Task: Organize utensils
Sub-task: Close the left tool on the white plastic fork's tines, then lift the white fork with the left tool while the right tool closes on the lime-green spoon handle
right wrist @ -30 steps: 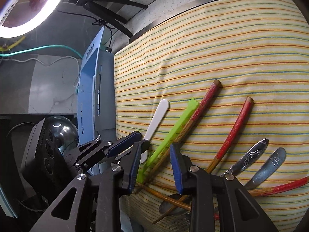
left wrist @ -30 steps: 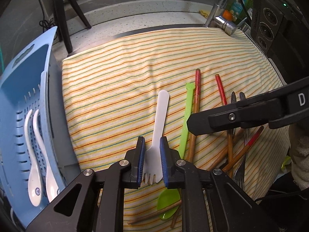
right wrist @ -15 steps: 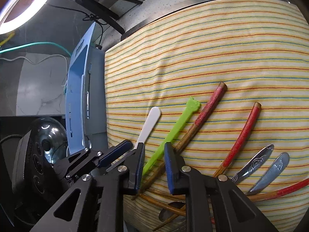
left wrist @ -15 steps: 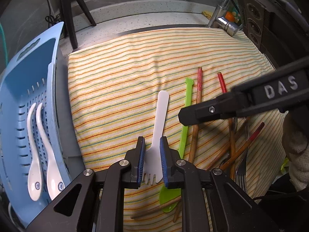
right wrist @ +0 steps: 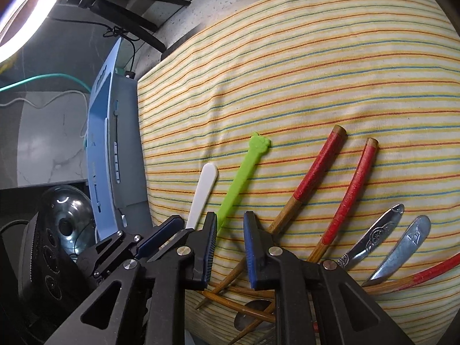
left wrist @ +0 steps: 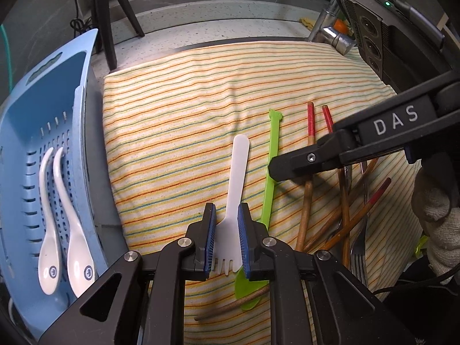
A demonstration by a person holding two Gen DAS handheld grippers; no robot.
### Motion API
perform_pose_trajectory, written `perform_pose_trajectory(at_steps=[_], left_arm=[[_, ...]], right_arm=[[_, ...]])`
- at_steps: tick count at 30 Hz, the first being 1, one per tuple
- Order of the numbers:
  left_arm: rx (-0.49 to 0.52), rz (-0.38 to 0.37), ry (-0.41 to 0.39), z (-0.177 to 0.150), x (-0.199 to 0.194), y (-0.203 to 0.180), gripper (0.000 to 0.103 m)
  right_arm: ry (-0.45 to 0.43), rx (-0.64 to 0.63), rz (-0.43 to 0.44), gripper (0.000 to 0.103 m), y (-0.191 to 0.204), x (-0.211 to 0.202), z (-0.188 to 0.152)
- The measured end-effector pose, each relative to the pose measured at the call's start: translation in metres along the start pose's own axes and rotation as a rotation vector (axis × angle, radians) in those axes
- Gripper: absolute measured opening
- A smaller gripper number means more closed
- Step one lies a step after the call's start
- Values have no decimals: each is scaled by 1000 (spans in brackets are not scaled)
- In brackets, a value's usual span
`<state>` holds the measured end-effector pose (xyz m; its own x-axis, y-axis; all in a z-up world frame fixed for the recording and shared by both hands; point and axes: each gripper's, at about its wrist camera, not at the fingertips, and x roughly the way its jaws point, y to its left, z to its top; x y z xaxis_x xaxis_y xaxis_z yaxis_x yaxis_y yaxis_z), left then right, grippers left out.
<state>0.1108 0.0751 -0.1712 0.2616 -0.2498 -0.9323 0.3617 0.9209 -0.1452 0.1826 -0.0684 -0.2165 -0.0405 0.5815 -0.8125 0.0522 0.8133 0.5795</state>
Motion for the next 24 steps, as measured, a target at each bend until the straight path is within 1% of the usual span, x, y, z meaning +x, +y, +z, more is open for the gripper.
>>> perform_pose_trajectory(at_steps=[3,5,8,10,11,13,15,18,21,24], left_arm=[[-7,-6,8,4,4,-1,15],[-7,-10,7,7,6,-1,15],[-6,-6,4,10,9,-2,14],[1,9,-1,12,10,-4,10],[-5,14,-4,12,10,-3,9],[-25,9,-11,11,10,-2,9],[-43,5,-17,9,9,0,9],[-44,11,-20,7,9,-1,8],[-46,16,-27,7,12,-2,9],[-45,27,-36,6,12,-5,9]], right_arm=[[-10,1,-9,18,5,2,4],[-21,-12,-30,18,12,4,5],[-30,-52,-82,17,23,7,5],[-39,-100,-126,16,30,9,2],[-46,-121,-144,15,34,10,1],[-60,-151,-166,12,38,12,-1],[-66,-160,-163,11,37,11,-1],[-101,-164,-167,9,33,6,0],[-54,-94,-101,10,23,10,-3],[-75,-143,-130,10,28,9,-6]])
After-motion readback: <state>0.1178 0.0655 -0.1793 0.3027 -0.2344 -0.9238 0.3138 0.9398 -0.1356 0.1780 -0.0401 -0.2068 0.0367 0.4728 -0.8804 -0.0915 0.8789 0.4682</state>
